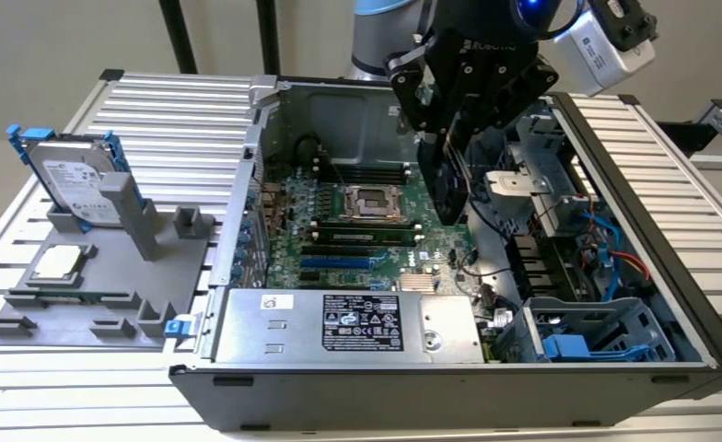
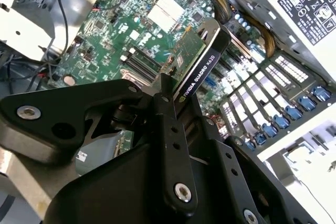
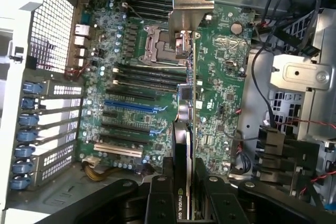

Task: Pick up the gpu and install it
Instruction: 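Insert the gpu into the slot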

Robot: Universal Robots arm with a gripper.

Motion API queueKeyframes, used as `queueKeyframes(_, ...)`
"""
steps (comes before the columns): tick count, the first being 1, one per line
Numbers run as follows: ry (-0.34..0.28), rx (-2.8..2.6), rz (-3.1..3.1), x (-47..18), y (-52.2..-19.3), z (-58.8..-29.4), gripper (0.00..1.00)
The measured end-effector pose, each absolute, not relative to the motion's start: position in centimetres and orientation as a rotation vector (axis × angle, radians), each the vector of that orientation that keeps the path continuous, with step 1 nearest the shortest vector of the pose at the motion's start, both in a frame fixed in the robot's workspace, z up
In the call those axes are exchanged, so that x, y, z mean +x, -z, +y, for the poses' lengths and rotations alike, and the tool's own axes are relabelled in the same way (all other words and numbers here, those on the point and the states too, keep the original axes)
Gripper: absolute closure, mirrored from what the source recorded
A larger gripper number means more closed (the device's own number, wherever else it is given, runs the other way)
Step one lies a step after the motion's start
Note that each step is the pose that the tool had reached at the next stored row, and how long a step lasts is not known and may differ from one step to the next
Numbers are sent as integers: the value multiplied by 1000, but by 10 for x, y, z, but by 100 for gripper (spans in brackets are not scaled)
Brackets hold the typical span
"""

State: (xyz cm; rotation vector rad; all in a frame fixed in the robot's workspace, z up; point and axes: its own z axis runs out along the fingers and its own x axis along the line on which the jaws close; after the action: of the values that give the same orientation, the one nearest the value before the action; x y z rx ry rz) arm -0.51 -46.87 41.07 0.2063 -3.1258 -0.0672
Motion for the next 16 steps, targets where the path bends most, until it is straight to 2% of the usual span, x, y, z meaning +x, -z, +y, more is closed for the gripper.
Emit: queueKeyframes(16, 66, 330, -3113, -5, -411, -469, 100)
